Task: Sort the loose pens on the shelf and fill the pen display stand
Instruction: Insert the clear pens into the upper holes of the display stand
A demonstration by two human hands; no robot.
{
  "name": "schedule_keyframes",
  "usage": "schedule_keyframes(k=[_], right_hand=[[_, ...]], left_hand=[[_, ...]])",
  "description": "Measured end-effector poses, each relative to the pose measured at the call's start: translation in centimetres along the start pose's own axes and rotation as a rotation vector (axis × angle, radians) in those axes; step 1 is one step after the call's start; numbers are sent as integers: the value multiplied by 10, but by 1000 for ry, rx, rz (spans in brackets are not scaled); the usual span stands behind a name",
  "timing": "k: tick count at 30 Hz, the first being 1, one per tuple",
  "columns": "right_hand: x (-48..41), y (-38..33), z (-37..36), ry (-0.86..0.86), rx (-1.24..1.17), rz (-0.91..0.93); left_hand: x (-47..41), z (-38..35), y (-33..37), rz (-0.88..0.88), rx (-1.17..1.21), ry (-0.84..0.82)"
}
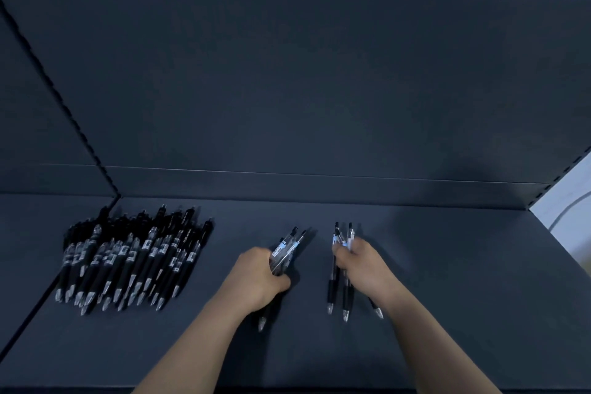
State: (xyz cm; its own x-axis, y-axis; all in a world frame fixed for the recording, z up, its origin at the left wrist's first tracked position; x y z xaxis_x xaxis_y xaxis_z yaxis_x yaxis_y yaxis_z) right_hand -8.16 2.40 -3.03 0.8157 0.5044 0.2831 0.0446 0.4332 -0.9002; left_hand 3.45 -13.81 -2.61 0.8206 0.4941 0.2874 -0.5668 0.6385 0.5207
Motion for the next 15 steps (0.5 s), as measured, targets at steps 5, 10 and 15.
schedule_keyframes(k=[5,10,15], right_hand=[[9,-29,-23,-47,-94,56],[33,-98,-80,-152,-129,260],[58,-156,-168,-263,-137,337]], left_hand=[[23,28,-24,37,115,70],[54,90,-61,106,312,232],[100,141,-114,130,619,246]])
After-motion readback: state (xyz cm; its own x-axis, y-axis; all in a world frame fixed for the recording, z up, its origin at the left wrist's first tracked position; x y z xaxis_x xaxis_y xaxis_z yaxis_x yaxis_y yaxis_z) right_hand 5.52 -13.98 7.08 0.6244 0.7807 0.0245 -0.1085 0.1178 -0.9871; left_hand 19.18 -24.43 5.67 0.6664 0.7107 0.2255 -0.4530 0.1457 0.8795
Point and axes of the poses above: each hand's wrist, its own x-axis away from the middle knuckle, its own z-axis out of the back of the hand, y = z × x, the point moved 5 cm from there along -x, towards the middle knuckle, and after that the axes turned 10 degrees about -x, right-handed, at the moved point
